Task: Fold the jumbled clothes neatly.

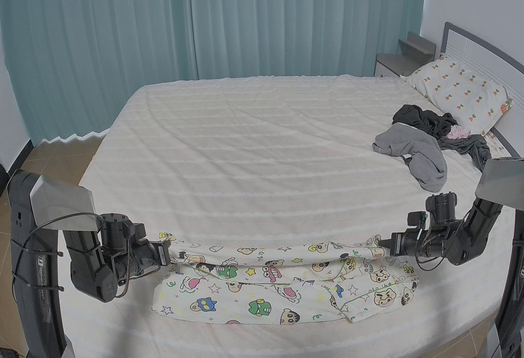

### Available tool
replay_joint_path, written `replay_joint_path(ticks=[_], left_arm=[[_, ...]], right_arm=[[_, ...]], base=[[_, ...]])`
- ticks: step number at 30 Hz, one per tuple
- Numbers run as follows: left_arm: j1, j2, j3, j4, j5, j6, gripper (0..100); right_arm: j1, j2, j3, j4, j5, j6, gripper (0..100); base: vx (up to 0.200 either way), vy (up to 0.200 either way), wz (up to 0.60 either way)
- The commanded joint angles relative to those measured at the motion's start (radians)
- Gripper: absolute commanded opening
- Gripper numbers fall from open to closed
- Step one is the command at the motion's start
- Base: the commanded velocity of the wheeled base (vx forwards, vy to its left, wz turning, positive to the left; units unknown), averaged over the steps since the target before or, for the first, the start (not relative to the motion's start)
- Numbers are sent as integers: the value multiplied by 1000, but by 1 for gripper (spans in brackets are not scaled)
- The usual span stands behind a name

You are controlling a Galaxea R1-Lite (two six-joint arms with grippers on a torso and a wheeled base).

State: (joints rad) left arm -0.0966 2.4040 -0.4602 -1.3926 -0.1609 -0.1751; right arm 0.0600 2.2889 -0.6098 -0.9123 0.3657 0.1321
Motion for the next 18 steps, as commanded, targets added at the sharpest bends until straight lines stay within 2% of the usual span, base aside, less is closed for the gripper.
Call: replay_joint_path(ticks=[1,16,17,18], left_arm=[[-11,38,46,-5,0,25,0],[-40,99,109,-85,0,43,0],[-40,99,115,-86,0,43,100],[-40,99,120,-86,0,43,100]], right_arm=[[1,86,19,-7,-27,-39,0],[0,144,73,-132,-59,-85,0],[1,145,76,-135,-60,-88,0],[1,149,79,-138,-60,-88,100]], base=[[0,0,0],[0,0,0],[0,0,0],[0,0,0]])
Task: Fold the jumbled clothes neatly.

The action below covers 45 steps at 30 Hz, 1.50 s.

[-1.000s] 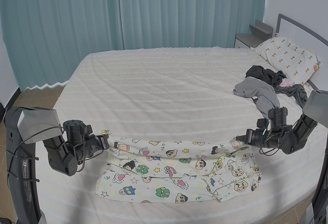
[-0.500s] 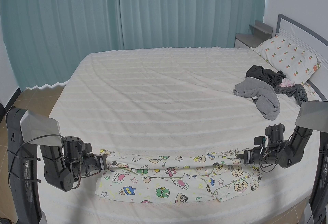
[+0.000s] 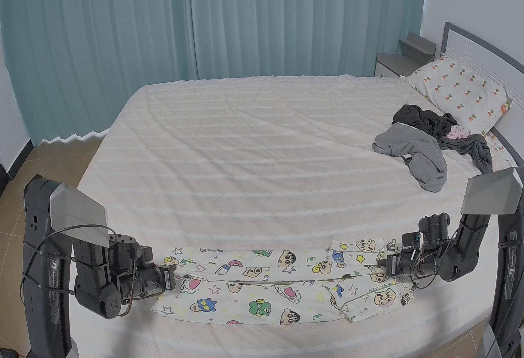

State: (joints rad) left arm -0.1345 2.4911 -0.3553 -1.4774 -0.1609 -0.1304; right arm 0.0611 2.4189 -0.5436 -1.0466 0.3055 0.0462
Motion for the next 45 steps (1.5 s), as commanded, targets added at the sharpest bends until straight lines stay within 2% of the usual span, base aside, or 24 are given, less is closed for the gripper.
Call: replay_joint_path(ticks=[1,6,11,14,16,20,23,26,27,32,34,36,40,43,45], left_arm=[[-2,12,18,-3,0,-1,100],[7,12,55,-44,0,-6,100],[55,8,102,-93,-14,-9,100],[105,-18,128,-93,-46,-18,100],[142,-57,145,-93,-68,-57,100],[165,-153,147,-93,-106,-241,100],[162,-216,133,-93,-124,-402,100],[157,-228,93,-93,-132,-485,100],[156,-225,72,-93,-132,-506,100],[131,-189,13,-72,-134,-563,100],[122,-185,-4,-60,-137,-583,100],[98,-169,-37,-18,-189,-621,100],[92,-150,-88,80,-249,-620,100],[92,-141,-154,197,-249,-566,100],[92,-136,-160,243,-244,-488,100]], right_arm=[[-1,20,13,-7,-3,0,100],[-18,15,33,-67,-29,1,100],[-63,-12,76,-128,-29,3,100],[-96,-50,110,-158,-26,8,100],[-124,-103,133,-173,-22,23,100],[-110,-202,171,-191,-26,146,100],[-41,-279,197,-202,-51,268,100],[56,-347,214,-207,-134,419,100],[111,-359,214,-207,-180,501,100],[270,-322,214,-210,-321,710,100],[284,-308,215,-222,-329,739,100],[287,-297,232,-277,-319,790,100],[283,-259,284,-374,-290,837,100],[284,-204,315,-510,-283,836,100],[289,-189,317,-521,-284,833,100]], base=[[0,0,0],[0,0,0],[0,0,0],[0,0,0],[0,0,0],[0,0,0],[0,0,0],[0,0,0],[0,0,0],[0,0,0],[0,0,0],[0,0,0],[0,0,0],[0,0,0],[0,0,0]])
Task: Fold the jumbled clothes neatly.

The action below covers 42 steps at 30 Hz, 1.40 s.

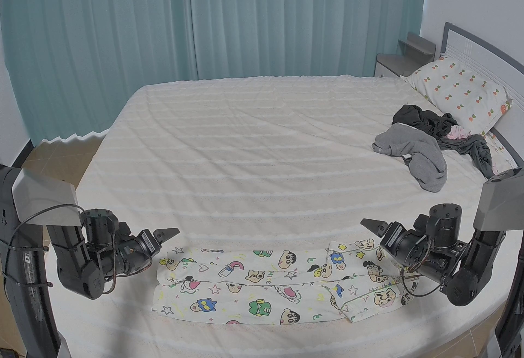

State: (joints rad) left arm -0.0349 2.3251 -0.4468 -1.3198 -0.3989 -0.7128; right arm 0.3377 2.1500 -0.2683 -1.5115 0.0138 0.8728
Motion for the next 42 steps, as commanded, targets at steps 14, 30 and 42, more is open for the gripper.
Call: replay_joint_path(ticks=[14,30,42], left_arm=[[-57,30,-56,132,49,170,100],[-54,25,-67,155,86,191,0],[-48,26,-84,-7,84,190,0]], right_arm=[[12,74,41,-50,8,6,100],[9,70,41,-50,9,6,100],[7,100,40,-50,11,2,100]], base=[[0,0,0],[0,0,0],[0,0,0]])
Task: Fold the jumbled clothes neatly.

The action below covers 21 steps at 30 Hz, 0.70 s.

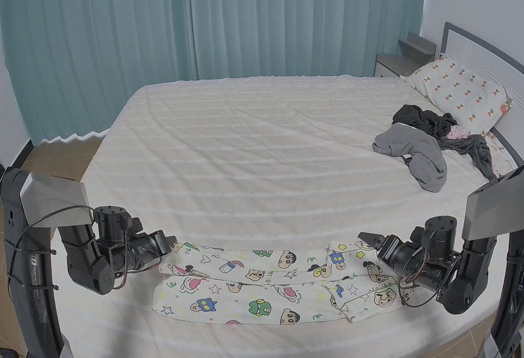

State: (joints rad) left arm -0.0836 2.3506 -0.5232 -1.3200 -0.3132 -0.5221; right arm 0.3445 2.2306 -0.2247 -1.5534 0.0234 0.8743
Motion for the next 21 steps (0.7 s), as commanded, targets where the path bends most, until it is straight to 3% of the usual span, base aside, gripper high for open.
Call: replay_joint_path(ticks=[1,21], left_arm=[[1,2,-14,-15,-1,-1,0],[-1,53,-43,-229,-12,2,0]], right_arm=[[-1,37,-10,-8,1,0,100],[-38,204,-111,-8,4,0,100]], base=[[0,0,0],[0,0,0]])
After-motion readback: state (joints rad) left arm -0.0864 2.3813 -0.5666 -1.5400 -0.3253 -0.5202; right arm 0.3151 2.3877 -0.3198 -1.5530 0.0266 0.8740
